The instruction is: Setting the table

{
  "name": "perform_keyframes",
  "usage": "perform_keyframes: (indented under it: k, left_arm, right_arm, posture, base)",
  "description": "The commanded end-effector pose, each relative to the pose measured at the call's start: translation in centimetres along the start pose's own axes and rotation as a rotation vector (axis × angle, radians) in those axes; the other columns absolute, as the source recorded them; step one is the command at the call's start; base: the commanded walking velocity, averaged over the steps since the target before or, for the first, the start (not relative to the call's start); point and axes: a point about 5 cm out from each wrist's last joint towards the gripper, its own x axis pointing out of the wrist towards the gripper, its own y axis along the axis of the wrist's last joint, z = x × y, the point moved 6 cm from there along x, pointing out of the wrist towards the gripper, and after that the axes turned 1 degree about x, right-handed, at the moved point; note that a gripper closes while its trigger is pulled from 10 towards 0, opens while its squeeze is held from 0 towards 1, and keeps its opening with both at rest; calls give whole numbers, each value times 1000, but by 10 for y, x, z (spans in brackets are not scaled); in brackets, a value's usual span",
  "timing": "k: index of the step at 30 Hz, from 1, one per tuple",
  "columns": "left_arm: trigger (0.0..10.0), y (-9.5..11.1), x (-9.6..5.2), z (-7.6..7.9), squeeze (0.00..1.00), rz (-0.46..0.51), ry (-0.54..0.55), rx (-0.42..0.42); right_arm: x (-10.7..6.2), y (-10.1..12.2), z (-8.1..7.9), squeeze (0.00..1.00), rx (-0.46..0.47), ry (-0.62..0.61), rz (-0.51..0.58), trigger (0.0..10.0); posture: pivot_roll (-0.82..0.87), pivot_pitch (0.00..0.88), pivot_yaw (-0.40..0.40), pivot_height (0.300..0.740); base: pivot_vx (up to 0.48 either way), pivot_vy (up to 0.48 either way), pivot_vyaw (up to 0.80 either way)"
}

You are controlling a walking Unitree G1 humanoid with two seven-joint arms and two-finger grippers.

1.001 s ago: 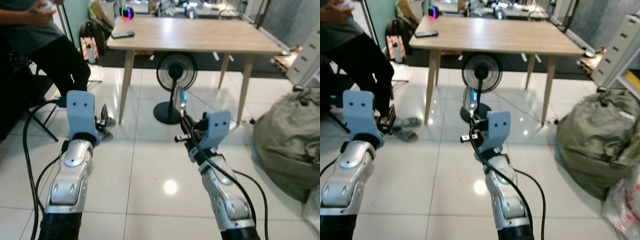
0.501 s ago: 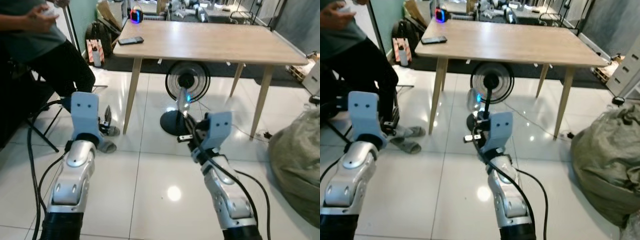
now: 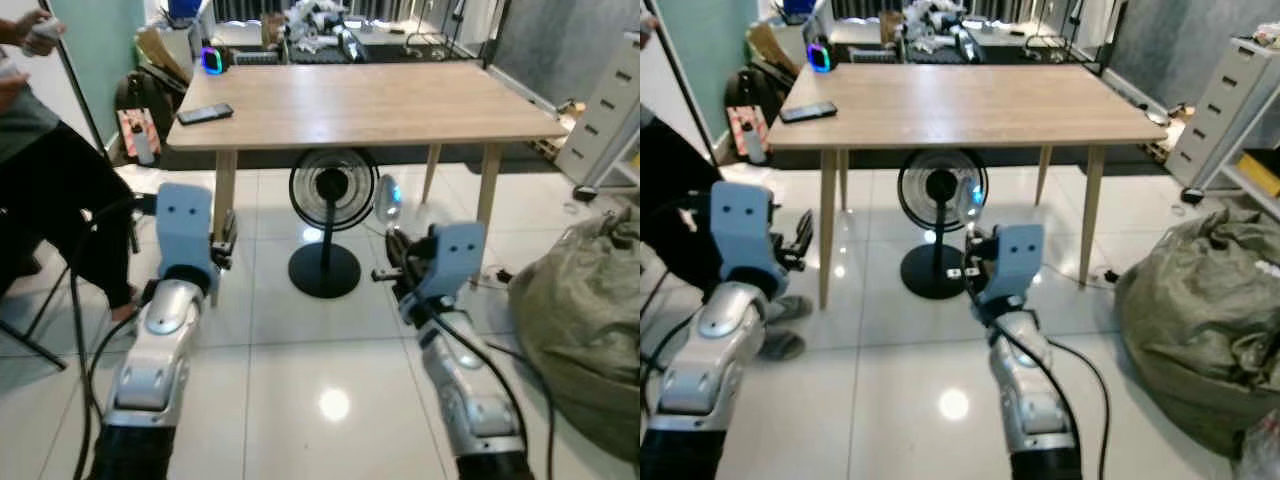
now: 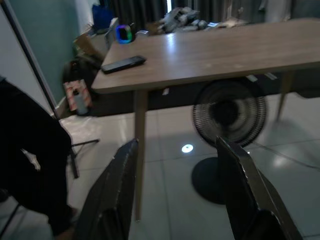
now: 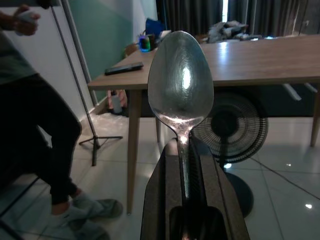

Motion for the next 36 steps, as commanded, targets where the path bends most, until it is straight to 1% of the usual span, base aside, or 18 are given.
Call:
perform_keyframes:
  k: [1, 5, 8, 10, 14, 17, 27, 29, 36]
  left_arm:
    - [10000, -4, -1, 4, 0, -16, -7, -2]
    - [10000, -4, -2, 3, 0, -12, -3, 4]
    - [10000, -3, -3, 1, 0, -7, 4, 13]
    - [10000, -2, -3, 0, 0, -6, 5, 14]
    - [10000, -2, -3, -2, 0, -5, 13, 16]
    - [10000, -2, -3, -2, 0, -5, 15, 15]
    - [10000, -2, -3, -2, 0, -5, 15, 13]
    - [10000, -2, -3, -1, 0, -6, 14, 12]
    - [10000, -2, -3, -1, 0, -7, 14, 10]
  right_arm:
    - [-2, -1, 6, 0, -9, -17, -3, 10000]
    - [0, 2, -1, 0, -7, 10, 6, 10000]
    - [3, 6, -12, 0, -4, 56, 22, 10000]
    - [3, 6, -14, 0, -4, 62, 24, 10000]
    - [7, 11, -25, 0, -7, 96, 39, 10000]
    - [8, 13, -27, 0, -10, 104, 44, 10000]
    - [8, 12, -26, 0, -17, 102, 40, 10000]
    - [8, 11, -22, 0, -24, 81, 33, 10000]
    - [8, 10, -17, 0, -27, 60, 29, 10000]
  posture:
    - [31, 0, 69, 740]
    - [35, 0, 68, 740]
    - [44, 0, 67, 740]
    - [44, 0, 67, 740]
    - [49, 0, 65, 740]
    - [49, 0, 62, 740]
    - [48, 0, 62, 740]
    - [48, 0, 63, 740]
    - [47, 0, 62, 740]
  base:
    - [480, 0, 0]
    - [480, 0, 0]
    - [480, 0, 0]
    - [480, 0, 0]
    - [480, 0, 0]
    - [480, 0, 0]
    - [480, 0, 0]
    - [480, 0, 0]
    - [480, 0, 0]
